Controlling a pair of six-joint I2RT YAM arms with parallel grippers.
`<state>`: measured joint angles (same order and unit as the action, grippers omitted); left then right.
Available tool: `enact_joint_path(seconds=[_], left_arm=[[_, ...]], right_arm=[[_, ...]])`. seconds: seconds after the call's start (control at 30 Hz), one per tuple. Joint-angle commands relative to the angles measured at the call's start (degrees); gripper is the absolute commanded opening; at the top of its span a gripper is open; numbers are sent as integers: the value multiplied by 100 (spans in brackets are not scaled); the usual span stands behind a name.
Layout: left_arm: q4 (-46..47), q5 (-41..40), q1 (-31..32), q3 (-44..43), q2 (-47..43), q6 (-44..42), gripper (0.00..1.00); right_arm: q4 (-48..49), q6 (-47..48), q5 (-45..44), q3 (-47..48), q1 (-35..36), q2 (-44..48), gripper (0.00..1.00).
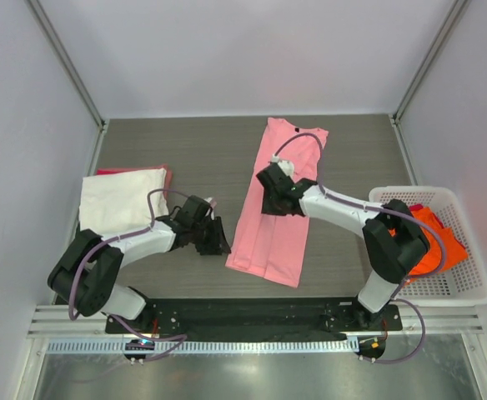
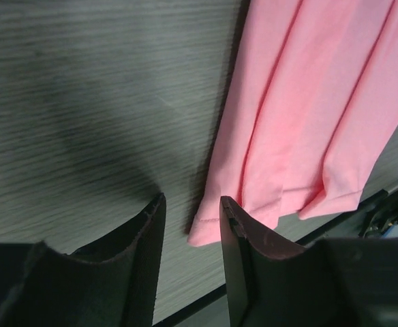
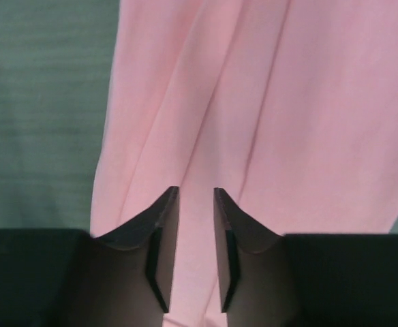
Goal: Fold and stack the t-shirts
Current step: Fold the tshirt
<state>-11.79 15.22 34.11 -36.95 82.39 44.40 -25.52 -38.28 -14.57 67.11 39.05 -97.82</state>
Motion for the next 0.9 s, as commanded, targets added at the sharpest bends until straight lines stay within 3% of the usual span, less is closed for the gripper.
enact_joint_path(seconds=[0.0,0.07,0.3,0.37,0.47,0.6,0.87], left_arm=[[361,410,-1,266,-179,-63,39],[458,473,-1,346,-179,-46,39],[740,815,-1,575,40,-81,38],[757,746,-1,662,58,-107,32],[845,736,-1,794,32,-151,13],[1108,982,-1,952,58,-160,0],[2470,1123,236,1769,-319,340,0]], right_arm=[[257,-661,-380,-478,506,570,28],[345,-820,-398,-637,813,641,19],[416,-1251,-608,-840,1464,659,17],[416,-1348,-652,-849,1588,642,17],[416,-1453,-696,-796,1878,615,17],[381,-1621,-705,-630,2247,519,22],[258,-2104,-995,-796,3055,518,31]])
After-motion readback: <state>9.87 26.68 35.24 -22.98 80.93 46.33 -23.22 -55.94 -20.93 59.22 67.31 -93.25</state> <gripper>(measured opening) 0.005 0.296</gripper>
